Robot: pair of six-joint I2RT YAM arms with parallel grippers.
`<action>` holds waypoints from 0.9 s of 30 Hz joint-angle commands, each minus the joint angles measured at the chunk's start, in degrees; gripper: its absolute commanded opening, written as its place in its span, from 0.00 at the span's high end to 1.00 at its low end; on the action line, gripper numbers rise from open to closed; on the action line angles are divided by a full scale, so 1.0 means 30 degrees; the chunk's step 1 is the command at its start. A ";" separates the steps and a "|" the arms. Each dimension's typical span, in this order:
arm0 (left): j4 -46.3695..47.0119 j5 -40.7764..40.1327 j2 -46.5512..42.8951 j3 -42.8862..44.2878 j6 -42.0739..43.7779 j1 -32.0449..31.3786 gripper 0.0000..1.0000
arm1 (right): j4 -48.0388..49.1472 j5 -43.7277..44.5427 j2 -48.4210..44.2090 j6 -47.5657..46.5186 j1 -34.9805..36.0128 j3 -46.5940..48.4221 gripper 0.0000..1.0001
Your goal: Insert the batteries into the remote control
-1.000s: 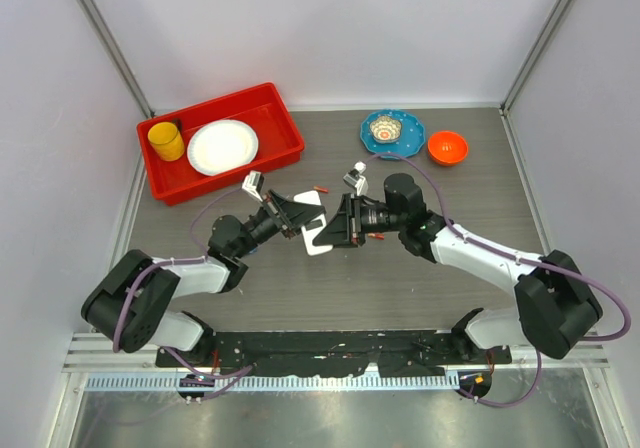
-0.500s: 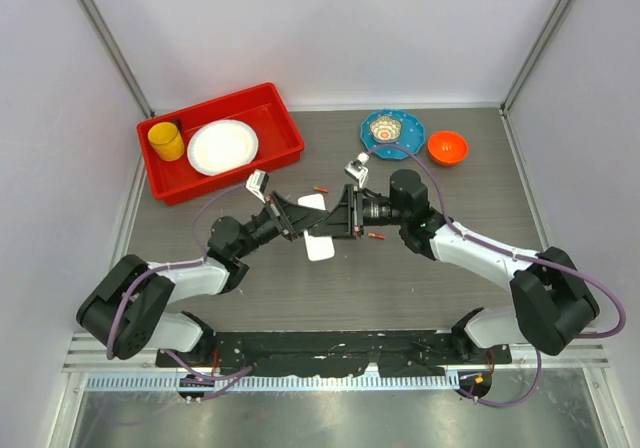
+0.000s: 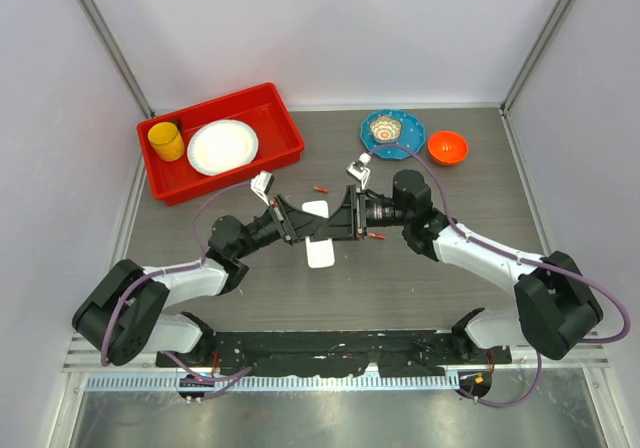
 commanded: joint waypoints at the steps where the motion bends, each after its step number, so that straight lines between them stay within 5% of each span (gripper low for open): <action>1: -0.0941 0.1511 -0.0463 0.0378 0.1083 -0.0403 1.00 | 0.0390 0.0483 -0.0879 -0.0788 -0.0258 -0.0017 0.46; 14: -0.0532 -0.0450 -0.0434 0.0056 0.0761 -0.0021 1.00 | -0.1428 0.0188 -0.0850 -0.1933 0.0357 -0.0222 0.46; 21: -0.1086 -0.2706 -0.0785 -0.0559 0.1405 0.0008 1.00 | -0.0258 0.1181 -0.1172 -0.1056 0.0328 -0.0896 0.39; 27: -0.0913 -0.3383 -0.0785 -0.0648 0.1230 0.0037 1.00 | 0.0356 0.1771 -0.1173 -0.0588 0.0328 -0.1218 0.43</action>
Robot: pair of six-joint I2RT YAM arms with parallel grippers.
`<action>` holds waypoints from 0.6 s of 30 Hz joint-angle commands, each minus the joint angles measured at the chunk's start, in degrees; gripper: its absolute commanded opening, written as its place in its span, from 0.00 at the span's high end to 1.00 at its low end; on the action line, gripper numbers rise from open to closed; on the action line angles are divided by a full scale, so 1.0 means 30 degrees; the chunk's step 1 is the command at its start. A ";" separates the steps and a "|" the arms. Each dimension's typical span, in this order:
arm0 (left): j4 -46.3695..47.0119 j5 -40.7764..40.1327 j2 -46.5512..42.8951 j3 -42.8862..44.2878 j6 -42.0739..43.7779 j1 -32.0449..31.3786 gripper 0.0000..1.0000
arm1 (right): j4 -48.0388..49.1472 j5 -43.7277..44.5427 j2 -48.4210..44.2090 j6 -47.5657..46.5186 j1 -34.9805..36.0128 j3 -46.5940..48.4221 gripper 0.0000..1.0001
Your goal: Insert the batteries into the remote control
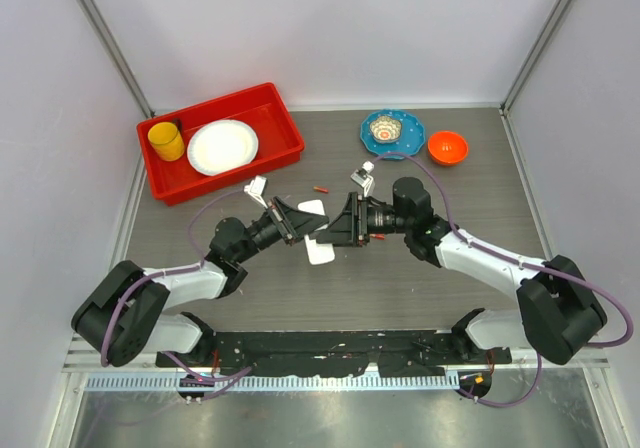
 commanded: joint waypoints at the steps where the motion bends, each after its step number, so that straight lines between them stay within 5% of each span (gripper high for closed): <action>1: 0.0821 -0.1037 -0.0603 -0.0036 0.0305 0.0088 1.00 | 0.1909 0.0481 -0.0582 0.0623 0.0066 -0.0126 0.47; 14: 0.3574 -0.0892 0.0744 0.0052 -0.0984 0.0088 1.00 | 0.4955 -0.0163 0.0794 0.2380 0.0124 -0.0946 0.73; 18: 0.4102 -0.0892 0.1212 0.0082 -0.1190 0.0117 1.00 | 0.7181 -0.0865 0.1029 0.3726 0.0124 -0.1268 0.99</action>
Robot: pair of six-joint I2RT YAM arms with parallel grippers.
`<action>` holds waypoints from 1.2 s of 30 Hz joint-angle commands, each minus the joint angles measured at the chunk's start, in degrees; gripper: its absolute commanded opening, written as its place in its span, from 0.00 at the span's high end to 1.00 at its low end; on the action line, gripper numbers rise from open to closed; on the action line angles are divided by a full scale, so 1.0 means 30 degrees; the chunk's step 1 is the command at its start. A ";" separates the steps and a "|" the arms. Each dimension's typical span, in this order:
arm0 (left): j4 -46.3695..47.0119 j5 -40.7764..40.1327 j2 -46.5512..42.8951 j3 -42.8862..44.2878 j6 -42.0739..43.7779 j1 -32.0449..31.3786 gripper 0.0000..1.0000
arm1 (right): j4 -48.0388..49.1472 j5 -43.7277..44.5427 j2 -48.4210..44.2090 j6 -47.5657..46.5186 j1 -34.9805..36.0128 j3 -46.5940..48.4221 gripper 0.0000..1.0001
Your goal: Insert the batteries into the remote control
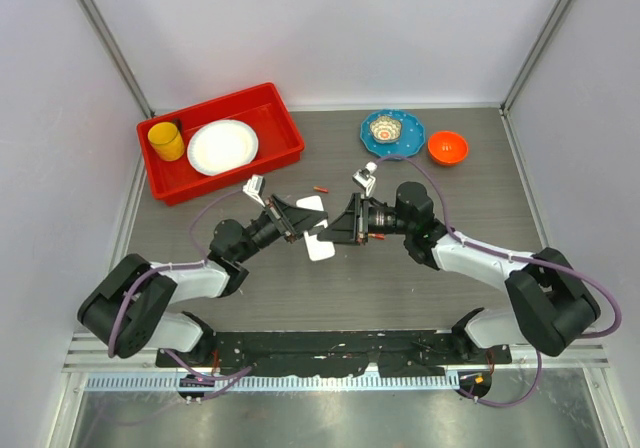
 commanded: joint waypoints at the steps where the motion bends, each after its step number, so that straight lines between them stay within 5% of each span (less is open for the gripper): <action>1: 0.2056 -0.0199 0.0491 0.0256 -0.0111 0.0081 0.96 | 0.2967 -0.0881 0.0155 0.1369 0.0212 -0.0118 0.99; 3: 0.2027 -0.0169 0.0551 0.0228 -0.0345 0.0402 0.73 | 0.1511 -0.0970 -0.0458 0.0466 0.0154 0.0466 0.99; 6: 0.1414 -0.0374 0.0201 0.0023 -0.0726 0.1309 0.37 | -0.5656 0.0255 -0.1864 -0.4214 0.0036 0.2425 0.99; 7: 0.1034 -0.0636 -0.0003 -0.0065 -0.0756 0.1573 0.03 | -0.9708 0.1478 -0.2157 -0.6808 0.0007 0.3157 0.99; 13: -0.4789 -0.1604 -0.3662 0.0984 0.0847 0.4149 0.00 | -2.0338 0.7741 -0.2805 -1.1341 -0.0491 0.8482 0.99; 16: -1.3666 -0.3555 -0.6736 0.2158 0.3388 0.4622 0.00 | -2.6436 1.9358 -0.1257 -1.2778 -0.0433 1.1530 0.99; 17: -1.5475 -0.4003 -0.8310 0.2509 0.4187 0.4623 0.00 | -2.7347 2.5539 -0.0759 -1.3449 -0.0375 1.1891 0.99; 20: -2.0347 -0.5467 -0.9787 0.3390 0.6330 0.4623 0.00 | -2.8614 3.1475 0.1292 -1.4215 -0.0840 1.2041 0.99; 28: -2.5216 -0.7201 -1.2484 0.3421 0.8382 0.3306 0.00 | -2.8646 3.5736 0.6269 -1.4715 -0.2043 1.2039 0.99; 36: -2.6856 -0.7992 -1.3803 0.3420 0.9759 0.2602 0.00 | -2.8793 3.5682 1.0786 -1.5008 -0.2161 1.3680 0.99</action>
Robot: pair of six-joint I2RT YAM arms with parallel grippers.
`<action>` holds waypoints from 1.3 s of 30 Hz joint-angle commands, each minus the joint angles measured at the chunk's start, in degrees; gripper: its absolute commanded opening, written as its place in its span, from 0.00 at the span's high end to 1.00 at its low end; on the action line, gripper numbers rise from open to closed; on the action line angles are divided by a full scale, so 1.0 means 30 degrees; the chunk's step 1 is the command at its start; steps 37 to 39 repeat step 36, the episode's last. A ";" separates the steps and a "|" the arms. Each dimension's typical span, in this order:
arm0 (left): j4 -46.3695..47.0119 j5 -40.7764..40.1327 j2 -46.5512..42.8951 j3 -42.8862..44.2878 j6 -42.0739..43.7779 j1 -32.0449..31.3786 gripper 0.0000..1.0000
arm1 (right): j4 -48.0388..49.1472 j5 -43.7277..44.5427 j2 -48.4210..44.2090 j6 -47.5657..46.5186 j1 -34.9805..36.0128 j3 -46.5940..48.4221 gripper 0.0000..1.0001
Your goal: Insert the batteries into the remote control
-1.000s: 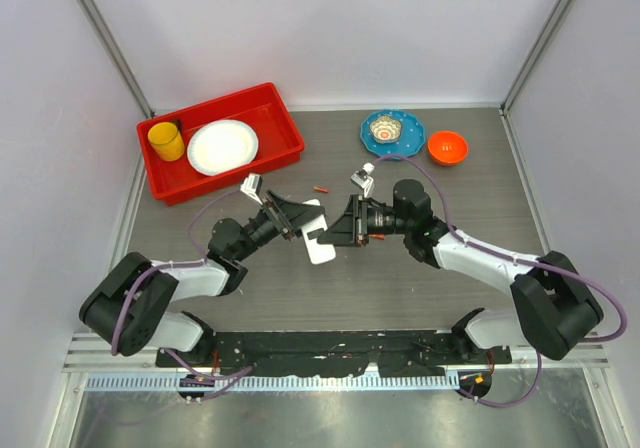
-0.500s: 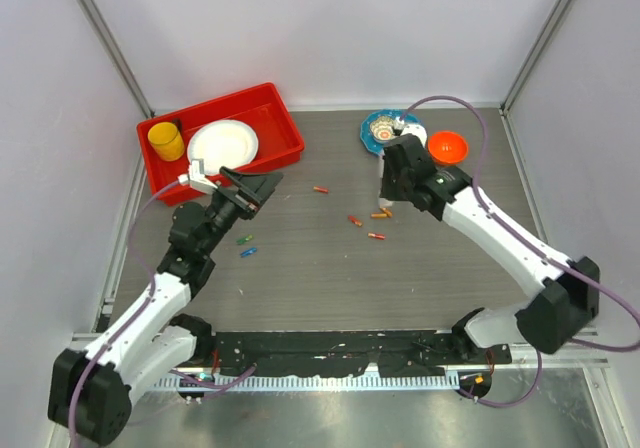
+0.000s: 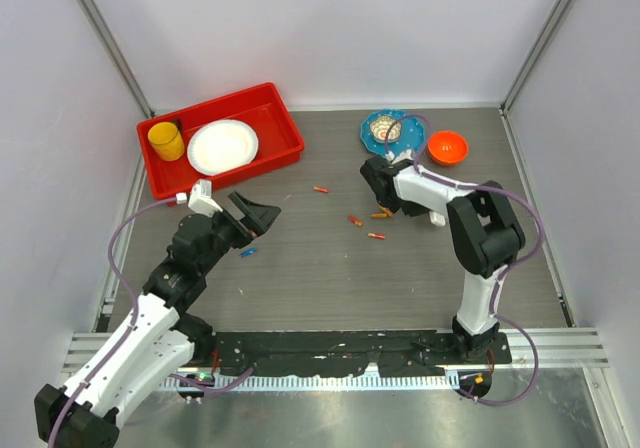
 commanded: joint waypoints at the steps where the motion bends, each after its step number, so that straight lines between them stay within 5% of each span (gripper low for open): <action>1: -0.1614 -0.0749 -0.0762 0.0077 0.1389 -0.0233 0.00 | -0.0058 0.1017 0.1600 -0.0167 -0.0085 0.1434 0.99; 9: -0.2554 -0.0487 -0.1378 -0.0304 0.1332 -0.0263 0.00 | 0.1052 -0.2500 0.3275 -0.0372 -0.0085 0.0443 0.95; 13: -0.2437 -0.0487 -0.1350 -0.0480 0.1361 -0.0262 0.00 | 0.1613 -0.3966 0.2603 -0.0461 -0.0027 -0.0030 0.65; 19: -0.2758 -0.0486 -0.0386 -0.0218 0.1419 -0.0262 0.00 | 0.1759 -0.4700 0.0524 0.0007 0.0384 0.0116 0.40; 23: -0.3928 -0.1334 0.0289 0.0746 0.1712 -0.0262 0.00 | 0.2979 -0.5109 -0.4467 0.0886 0.0384 -0.0349 0.37; 27: -0.5158 -0.2709 0.1109 0.1453 0.1743 -0.0263 0.00 | 1.0441 -1.0338 -1.2630 0.1561 0.0384 -0.7147 0.37; 28: -0.5249 -0.3120 0.1314 0.1541 0.1655 -0.0262 0.00 | 1.2172 -1.2994 -1.3968 0.1619 0.0384 -0.8657 0.20; 30: -0.5600 -0.3183 0.2221 0.1921 0.1741 -0.0262 0.00 | 1.6075 -1.4335 -1.7041 0.2437 0.0471 -1.2166 0.15; 39: -0.5749 -0.2507 0.2669 0.2509 0.2562 -0.0262 0.00 | 1.7961 -1.5541 -1.9429 0.3754 0.0501 -1.4824 0.14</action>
